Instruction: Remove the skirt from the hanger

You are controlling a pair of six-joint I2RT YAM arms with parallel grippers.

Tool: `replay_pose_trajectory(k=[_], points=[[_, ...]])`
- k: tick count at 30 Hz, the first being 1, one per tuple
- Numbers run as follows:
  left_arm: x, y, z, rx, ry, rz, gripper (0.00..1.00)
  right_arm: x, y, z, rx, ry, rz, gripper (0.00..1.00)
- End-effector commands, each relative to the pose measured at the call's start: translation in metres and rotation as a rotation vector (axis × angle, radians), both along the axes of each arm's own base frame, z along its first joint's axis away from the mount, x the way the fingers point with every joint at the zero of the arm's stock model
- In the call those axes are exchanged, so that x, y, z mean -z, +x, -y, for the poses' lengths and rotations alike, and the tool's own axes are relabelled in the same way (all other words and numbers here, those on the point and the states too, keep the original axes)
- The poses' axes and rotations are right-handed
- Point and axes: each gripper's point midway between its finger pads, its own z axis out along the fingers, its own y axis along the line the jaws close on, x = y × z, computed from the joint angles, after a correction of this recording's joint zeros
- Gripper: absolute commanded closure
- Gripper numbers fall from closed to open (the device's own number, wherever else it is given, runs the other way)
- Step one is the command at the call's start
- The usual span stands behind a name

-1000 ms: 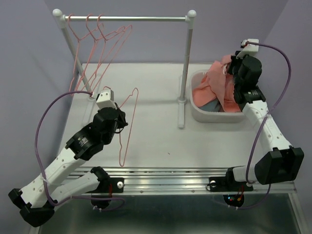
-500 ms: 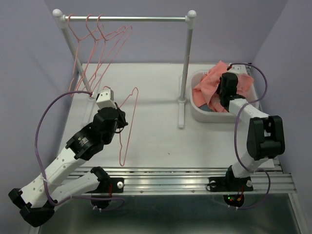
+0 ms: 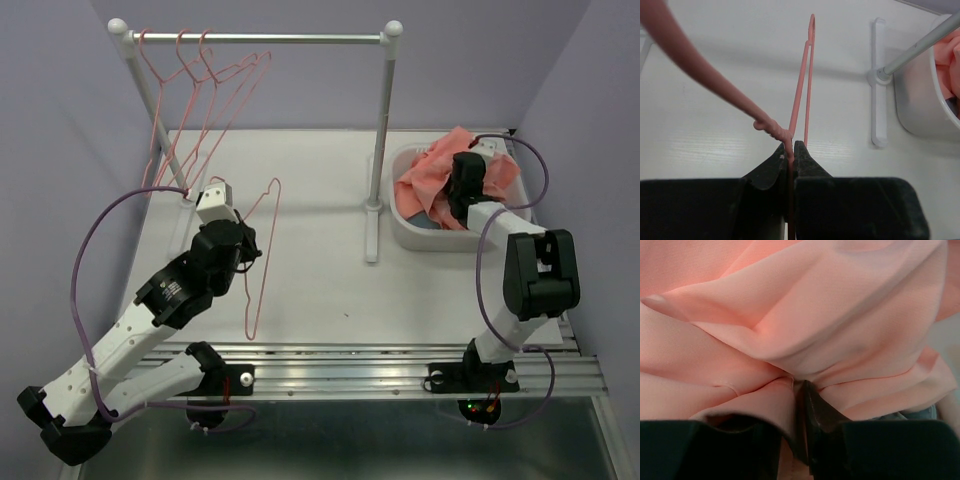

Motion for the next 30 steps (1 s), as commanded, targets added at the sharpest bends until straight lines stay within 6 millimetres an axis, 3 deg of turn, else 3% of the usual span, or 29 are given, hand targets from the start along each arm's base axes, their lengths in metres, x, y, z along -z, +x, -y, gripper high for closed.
replay_pose_trajectory(k=[1,2,3,4,7,13,17,22,30], points=[[-0.032,0.007,-0.001,-0.029,-0.043,0.085,1.00,-0.012,-0.026,0.011,0.035,0.005,-0.032,0.53],[-0.033,0.008,-0.002,-0.033,-0.046,0.088,1.00,-0.023,-0.028,0.011,0.034,0.006,-0.009,0.41],[-0.030,0.009,-0.001,-0.033,-0.042,0.085,1.00,-0.046,-0.032,0.012,0.031,0.003,0.035,0.18],[-0.029,0.009,0.000,-0.033,-0.041,0.085,1.00,-0.058,-0.034,0.011,0.025,0.003,0.055,0.00],[-0.028,0.012,0.005,-0.010,-0.030,0.088,1.00,-0.101,-0.044,0.005,-0.011,0.025,0.126,0.00],[-0.038,0.023,0.006,-0.039,-0.001,0.102,1.00,-0.162,-0.065,-0.008,-0.086,0.075,0.237,0.00],[-0.078,0.039,0.016,-0.026,0.015,0.199,1.00,-0.200,-0.085,-0.021,-0.171,0.099,0.341,0.00],[-0.127,0.069,0.032,-0.024,0.087,0.321,1.00,-0.215,-0.102,-0.035,-0.255,0.129,0.409,0.00],[-0.196,0.110,0.053,0.004,0.284,0.494,1.00,-0.226,-0.114,-0.031,-0.233,0.138,0.508,0.00]])
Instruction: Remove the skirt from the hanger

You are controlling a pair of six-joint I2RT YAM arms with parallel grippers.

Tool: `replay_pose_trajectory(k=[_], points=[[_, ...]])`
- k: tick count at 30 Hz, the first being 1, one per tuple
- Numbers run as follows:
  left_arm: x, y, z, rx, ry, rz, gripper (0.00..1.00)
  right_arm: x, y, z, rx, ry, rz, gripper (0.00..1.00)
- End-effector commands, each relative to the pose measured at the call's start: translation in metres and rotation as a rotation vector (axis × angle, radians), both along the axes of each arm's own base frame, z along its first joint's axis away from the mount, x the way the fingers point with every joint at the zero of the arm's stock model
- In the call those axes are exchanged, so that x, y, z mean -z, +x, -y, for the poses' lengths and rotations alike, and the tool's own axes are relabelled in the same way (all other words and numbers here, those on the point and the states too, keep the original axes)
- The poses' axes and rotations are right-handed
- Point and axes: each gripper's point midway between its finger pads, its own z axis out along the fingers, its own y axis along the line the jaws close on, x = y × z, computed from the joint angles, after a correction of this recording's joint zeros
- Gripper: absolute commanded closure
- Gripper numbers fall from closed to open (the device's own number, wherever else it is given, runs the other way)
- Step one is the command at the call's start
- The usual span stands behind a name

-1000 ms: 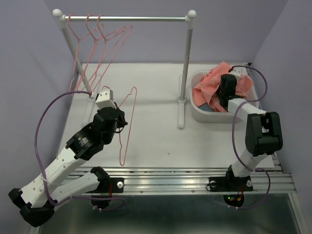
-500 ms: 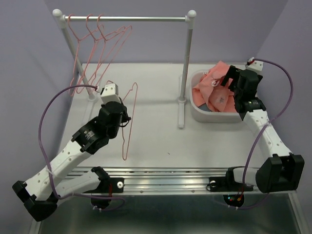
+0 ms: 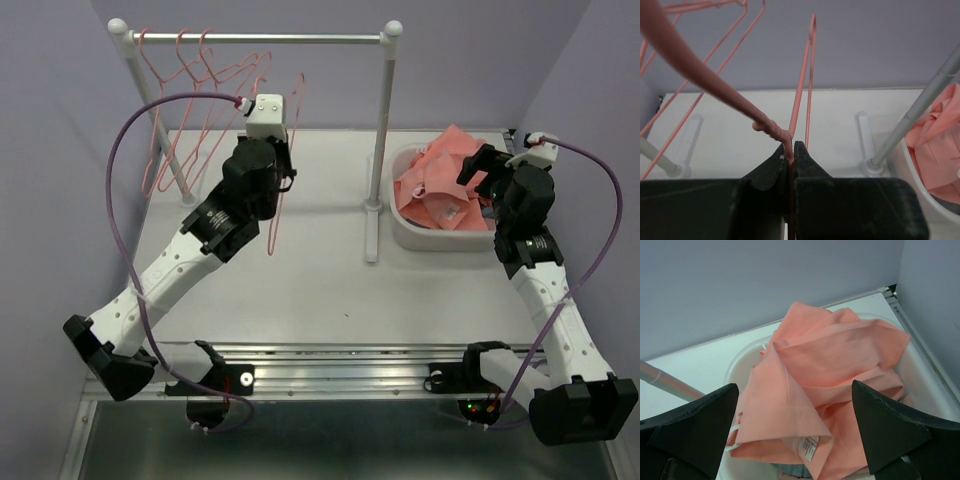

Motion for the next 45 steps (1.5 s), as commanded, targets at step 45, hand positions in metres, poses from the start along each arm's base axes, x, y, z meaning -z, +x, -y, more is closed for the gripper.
replay_pose_trajectory(k=[45], points=[[-0.052,0.146,-0.055,-0.067,0.157,0.150,1.00,-0.026,-0.013,-0.002,-0.012,0.029,0.169,0.00]])
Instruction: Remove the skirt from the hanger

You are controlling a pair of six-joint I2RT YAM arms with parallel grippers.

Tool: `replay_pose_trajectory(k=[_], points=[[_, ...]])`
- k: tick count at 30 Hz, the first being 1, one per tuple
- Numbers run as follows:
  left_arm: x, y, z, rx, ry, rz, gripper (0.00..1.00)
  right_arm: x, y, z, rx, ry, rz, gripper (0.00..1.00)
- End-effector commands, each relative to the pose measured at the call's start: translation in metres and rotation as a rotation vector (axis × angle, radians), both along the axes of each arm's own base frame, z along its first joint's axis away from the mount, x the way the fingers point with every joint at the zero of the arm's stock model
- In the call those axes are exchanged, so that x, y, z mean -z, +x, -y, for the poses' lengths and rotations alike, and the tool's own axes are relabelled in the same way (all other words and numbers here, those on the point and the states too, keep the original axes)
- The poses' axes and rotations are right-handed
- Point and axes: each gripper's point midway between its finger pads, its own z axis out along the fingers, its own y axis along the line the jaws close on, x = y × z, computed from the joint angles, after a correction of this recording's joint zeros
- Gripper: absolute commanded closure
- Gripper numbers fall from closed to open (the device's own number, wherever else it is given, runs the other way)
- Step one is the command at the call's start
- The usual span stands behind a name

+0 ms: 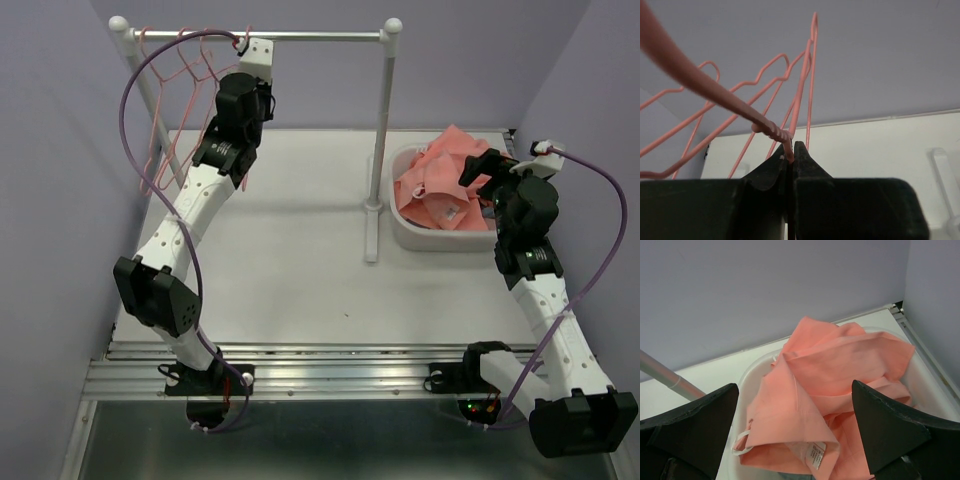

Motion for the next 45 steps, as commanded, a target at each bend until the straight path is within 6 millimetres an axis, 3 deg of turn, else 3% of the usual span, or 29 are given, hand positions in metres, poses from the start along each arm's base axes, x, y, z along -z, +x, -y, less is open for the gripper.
replay_pose_trajectory(k=[1,11,13,14,16,17,20,21,22,23,24,29,31,32,33,35,36,37,38,41,43,44,45], points=[[-0.038,-0.015,-0.011,-0.002,-0.066,0.104,1.00,-0.017,-0.003,0.000,-0.002,0.002,0.067,0.00],[-0.037,-0.020,-0.013,-0.008,-0.086,0.102,0.99,-0.016,-0.003,-0.003,-0.014,0.004,0.063,0.00],[-0.038,-0.021,-0.013,-0.008,-0.088,0.104,0.91,-0.016,-0.003,-0.002,-0.014,0.004,0.064,0.00],[-0.039,-0.022,-0.013,-0.006,-0.090,0.105,0.79,-0.017,-0.003,-0.002,-0.014,0.004,0.066,0.00],[-0.043,-0.025,-0.014,-0.001,-0.094,0.110,0.67,-0.016,-0.003,-0.003,-0.017,0.006,0.064,0.00],[-0.044,-0.026,-0.014,-0.001,-0.097,0.112,0.67,-0.017,-0.004,-0.003,-0.017,0.006,0.066,0.00],[-0.049,-0.031,-0.012,0.018,-0.107,0.117,0.51,-0.015,-0.003,-0.004,-0.020,0.005,0.060,0.00],[-0.050,-0.033,-0.010,0.038,-0.111,0.118,0.40,-0.016,-0.003,-0.004,-0.025,0.005,0.061,0.00],[-0.057,-0.040,-0.009,0.052,-0.120,0.130,0.33,-0.016,-0.003,-0.005,-0.028,0.006,0.060,0.00],[-0.061,-0.044,-0.007,0.074,-0.127,0.136,0.18,-0.016,-0.003,-0.005,-0.027,0.008,0.057,0.00],[-0.063,-0.047,-0.006,0.082,-0.144,0.141,0.13,-0.017,-0.003,-0.005,-0.028,0.011,0.061,0.00],[-0.096,-0.090,-0.004,0.159,-0.230,0.209,0.02,-0.014,-0.005,-0.004,-0.022,0.013,0.037,0.00],[-0.092,-0.104,0.003,0.200,-0.259,0.200,0.01,-0.013,-0.006,-0.004,-0.019,0.014,0.028,0.00],[-0.102,-0.119,-0.001,0.202,-0.303,0.222,0.01,-0.009,-0.006,-0.004,-0.019,0.019,0.012,0.00],[-0.093,-0.127,0.006,0.213,-0.333,0.199,0.01,-0.008,-0.006,-0.005,-0.023,0.026,0.005,0.00],[-0.102,-0.157,0.005,0.222,-0.380,0.225,0.01,-0.002,-0.008,-0.006,-0.026,0.048,-0.014,0.00],[-0.084,-0.167,0.020,0.247,-0.395,0.185,0.01,0.004,-0.010,-0.007,-0.028,0.054,-0.035,0.00],[-0.079,-0.172,0.013,0.219,-0.412,0.184,0.01,0.006,-0.011,-0.008,-0.033,0.062,-0.040,0.00],[-0.084,-0.193,0.017,0.249,-0.473,0.193,0.01,0.012,-0.015,-0.009,-0.037,0.070,-0.056,0.00],[-0.046,-0.216,0.030,0.307,-0.537,0.120,0.01,0.028,-0.020,-0.011,-0.035,0.125,-0.102,0.00],[0.001,-0.222,0.047,0.348,-0.562,0.020,0.01,0.044,-0.025,-0.015,-0.050,0.157,-0.138,0.00],[0.008,-0.232,0.054,0.384,-0.584,0.005,0.01,0.052,-0.028,-0.017,-0.058,0.163,-0.162,0.00],[0.040,-0.234,0.062,0.389,-0.566,-0.056,0.01,0.059,-0.029,-0.019,-0.067,0.176,-0.176,0.00]])
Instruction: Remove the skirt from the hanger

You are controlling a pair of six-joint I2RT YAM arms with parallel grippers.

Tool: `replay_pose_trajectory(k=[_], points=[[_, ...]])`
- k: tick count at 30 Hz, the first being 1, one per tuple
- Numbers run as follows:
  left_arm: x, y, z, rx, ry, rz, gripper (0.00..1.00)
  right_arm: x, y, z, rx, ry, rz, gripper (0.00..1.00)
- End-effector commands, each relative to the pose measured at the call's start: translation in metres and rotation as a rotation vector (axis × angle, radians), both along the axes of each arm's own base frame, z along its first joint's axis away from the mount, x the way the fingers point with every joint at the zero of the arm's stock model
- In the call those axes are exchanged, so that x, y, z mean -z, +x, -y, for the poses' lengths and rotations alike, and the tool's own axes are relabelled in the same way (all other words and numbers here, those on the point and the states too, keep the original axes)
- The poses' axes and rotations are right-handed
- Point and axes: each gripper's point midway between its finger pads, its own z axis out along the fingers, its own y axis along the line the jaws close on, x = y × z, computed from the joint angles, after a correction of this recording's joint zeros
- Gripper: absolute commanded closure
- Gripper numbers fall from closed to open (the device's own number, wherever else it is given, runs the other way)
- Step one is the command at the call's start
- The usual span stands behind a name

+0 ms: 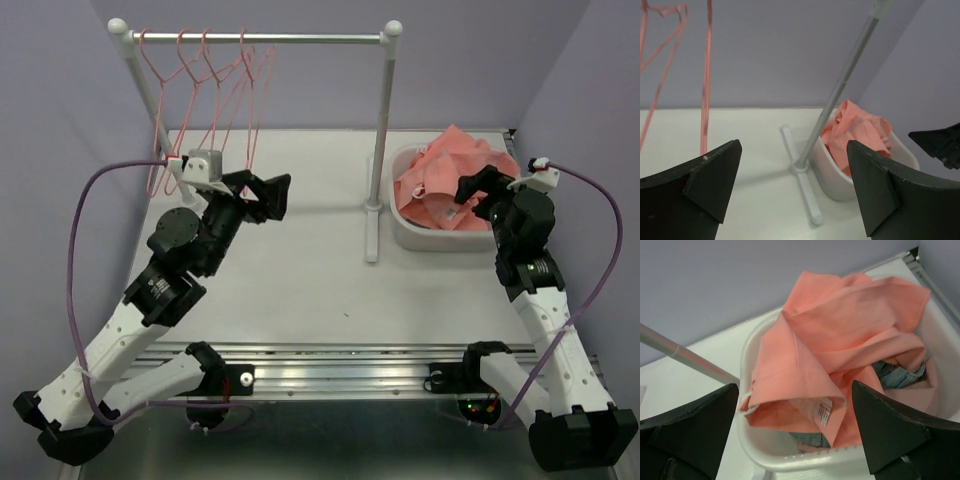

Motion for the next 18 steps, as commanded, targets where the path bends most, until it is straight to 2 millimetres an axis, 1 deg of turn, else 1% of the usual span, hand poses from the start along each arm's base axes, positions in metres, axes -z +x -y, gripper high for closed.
replay_pose_trajectory(k=[1,2,3,4,5,7,8,9,14,18], points=[[0.077,-0.009,0.026,0.072,-0.031,-0.161,0.01,0.040,-0.013,-0.012,-0.045,0.072,-0.093,0.00],[0.088,-0.015,0.031,0.090,-0.026,-0.185,0.01,0.048,-0.014,-0.012,-0.045,0.076,-0.108,0.00],[0.112,-0.016,0.031,0.080,-0.020,-0.230,0.01,0.063,-0.018,-0.013,-0.048,0.079,-0.140,0.00],[0.121,-0.018,0.031,0.083,-0.018,-0.249,0.01,0.068,-0.020,-0.013,-0.049,0.078,-0.154,0.00],[0.136,-0.020,0.033,0.090,-0.011,-0.278,0.01,0.073,-0.021,-0.013,-0.049,0.080,-0.168,0.00],[0.142,-0.023,0.033,0.099,-0.020,-0.293,0.01,0.083,-0.025,-0.013,-0.046,0.080,-0.195,0.00],[0.144,-0.024,0.032,0.093,-0.025,-0.295,0.01,0.085,-0.026,-0.012,-0.045,0.079,-0.198,0.00],[0.150,-0.023,0.029,0.079,-0.020,-0.302,0.01,0.085,-0.027,-0.012,-0.042,0.079,-0.198,0.00],[0.157,-0.021,0.024,0.047,-0.005,-0.304,0.01,0.076,-0.033,-0.009,-0.032,0.072,-0.167,0.00],[0.164,-0.018,0.022,0.024,0.007,-0.316,0.01,0.064,-0.036,-0.009,-0.033,0.073,-0.132,0.00]])
